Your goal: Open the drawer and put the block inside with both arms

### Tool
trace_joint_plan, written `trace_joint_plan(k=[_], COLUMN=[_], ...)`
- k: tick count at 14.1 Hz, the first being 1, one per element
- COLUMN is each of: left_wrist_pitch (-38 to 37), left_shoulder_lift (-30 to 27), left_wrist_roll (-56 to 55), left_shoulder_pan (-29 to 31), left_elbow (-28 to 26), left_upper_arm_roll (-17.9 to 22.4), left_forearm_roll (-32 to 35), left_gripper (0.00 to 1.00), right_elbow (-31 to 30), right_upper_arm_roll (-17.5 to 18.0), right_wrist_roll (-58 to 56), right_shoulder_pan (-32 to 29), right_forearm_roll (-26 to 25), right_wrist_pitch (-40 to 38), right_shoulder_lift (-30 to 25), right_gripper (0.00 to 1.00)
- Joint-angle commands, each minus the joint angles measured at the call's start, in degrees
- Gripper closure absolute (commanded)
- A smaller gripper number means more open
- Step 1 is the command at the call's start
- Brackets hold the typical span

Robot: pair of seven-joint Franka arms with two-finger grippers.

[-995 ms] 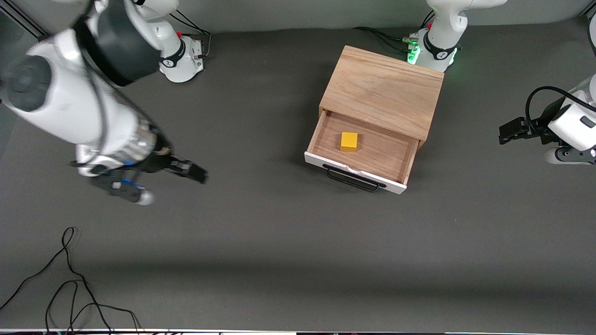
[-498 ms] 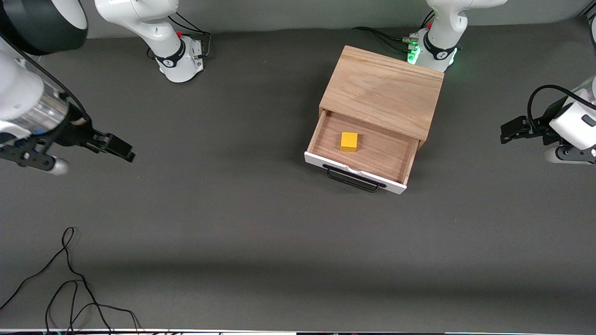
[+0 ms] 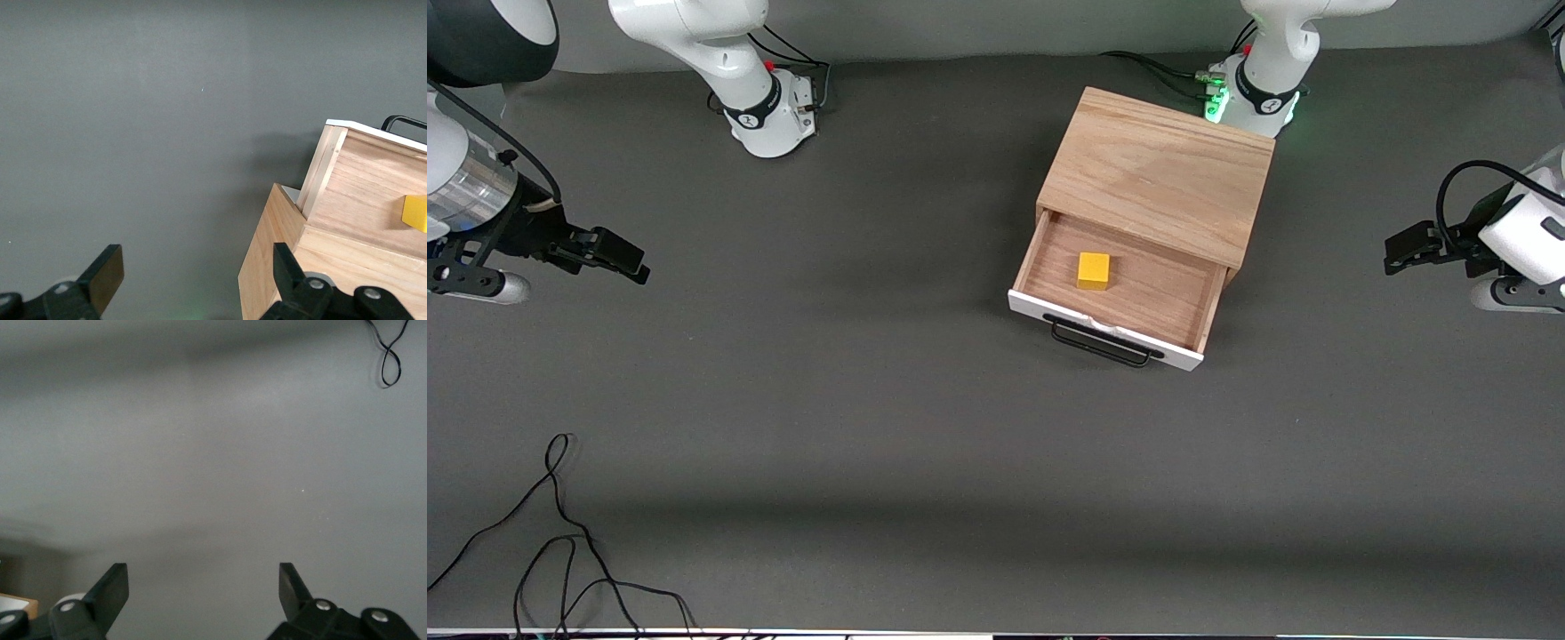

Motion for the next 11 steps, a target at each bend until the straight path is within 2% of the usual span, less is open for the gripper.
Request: trace_joint_plan(k=[1,11], left_wrist_pitch=[-1.2,-1.1], left_shoulder_lift=[-0.2,-0.2], left_wrist_roll=[1.2,1.5], left_shoulder_pan=[-0.3,-0.3], left_elbow=[1.1,1.5], left_upper_arm_roll=[0.4,0.4], left_forearm_roll=[0.1,0.1], left_gripper=[0.0,0.0], right_elbow=[-0.8,1.6], right_upper_arm_roll=[-0.5,-0.7], right_wrist_roll=[-6.2,-8.4], right_shoulder_pan=[-2.0,-2.1], right_forearm_roll=[-0.5,-0.8], right_wrist_pitch=[-1.5,-2.7], right_shoulder_lift=[-1.5,2.0], right_gripper=[0.0,0.0])
